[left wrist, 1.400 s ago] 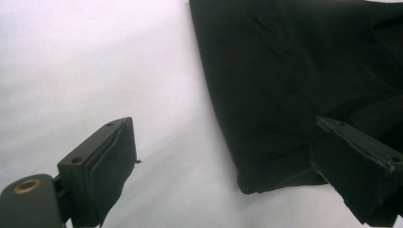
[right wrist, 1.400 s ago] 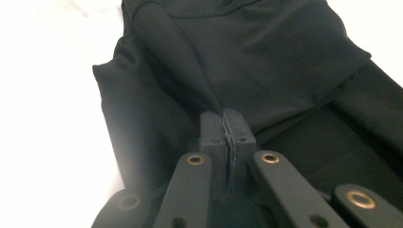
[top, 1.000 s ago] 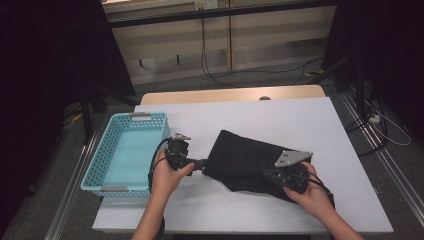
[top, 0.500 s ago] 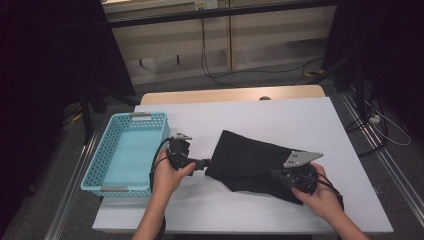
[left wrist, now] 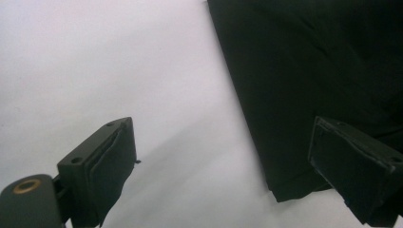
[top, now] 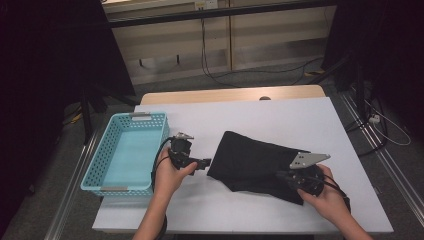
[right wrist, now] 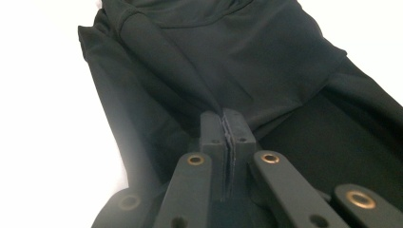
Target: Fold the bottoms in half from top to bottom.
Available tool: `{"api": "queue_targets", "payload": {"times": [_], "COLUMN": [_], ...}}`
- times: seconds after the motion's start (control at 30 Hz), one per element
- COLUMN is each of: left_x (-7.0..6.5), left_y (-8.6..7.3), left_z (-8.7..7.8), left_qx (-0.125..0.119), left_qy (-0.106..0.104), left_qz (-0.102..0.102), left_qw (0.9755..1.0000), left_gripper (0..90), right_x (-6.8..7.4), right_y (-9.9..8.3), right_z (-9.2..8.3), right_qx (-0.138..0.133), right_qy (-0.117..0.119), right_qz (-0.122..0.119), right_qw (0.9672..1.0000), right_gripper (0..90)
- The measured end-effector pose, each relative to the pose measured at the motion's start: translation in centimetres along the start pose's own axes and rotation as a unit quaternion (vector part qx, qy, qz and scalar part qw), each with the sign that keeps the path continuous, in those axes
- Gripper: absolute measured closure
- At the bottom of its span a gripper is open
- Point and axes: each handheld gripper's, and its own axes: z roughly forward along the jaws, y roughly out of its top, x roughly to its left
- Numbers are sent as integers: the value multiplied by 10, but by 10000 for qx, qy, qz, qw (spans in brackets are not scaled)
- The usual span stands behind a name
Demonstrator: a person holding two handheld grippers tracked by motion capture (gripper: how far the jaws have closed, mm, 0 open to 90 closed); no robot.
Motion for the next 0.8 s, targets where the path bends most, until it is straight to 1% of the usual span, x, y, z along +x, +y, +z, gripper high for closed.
{"api": "queue_targets", "payload": {"times": [0.13, 0.2, 0.47, 0.57, 0.6, 0.7, 0.8], "left_x": [0, 1, 2, 3, 3, 2, 2], "left_y": [1, 1, 1, 1, 2, 2, 3], "left_z": [1, 2, 3, 3, 3, 3, 3], "left_qx": [22, 45, 95, 86, 94, 35, 27], "left_qy": [-18, 19, 11, 41, 15, 30, 14], "left_qz": [0, 39, 40, 44, 47, -11, 14], "left_qw": [10000, 10000, 9999, 9999, 9999, 10000, 10000], "left_gripper": [89, 89, 89, 89, 89, 89, 89], "right_x": [-1, -1, -4, -4, -4, -4, -5], "right_y": [-1, -2, -6, -7, -7, -8, -10], "right_z": [-2, -4, -9, -10, -11, -12, -14], "right_qx": [-24, -22, -46, -51, -49, -47, -45], "right_qy": [-61, -72, -109, -114, -110, -106, -104], "right_qz": [9, 21, 85, 89, 85, 98, 110], "right_qw": [10000, 10000, 9999, 9999, 9999, 9999, 9999], "right_gripper": [885, 886, 885, 885, 885, 885, 885]}}
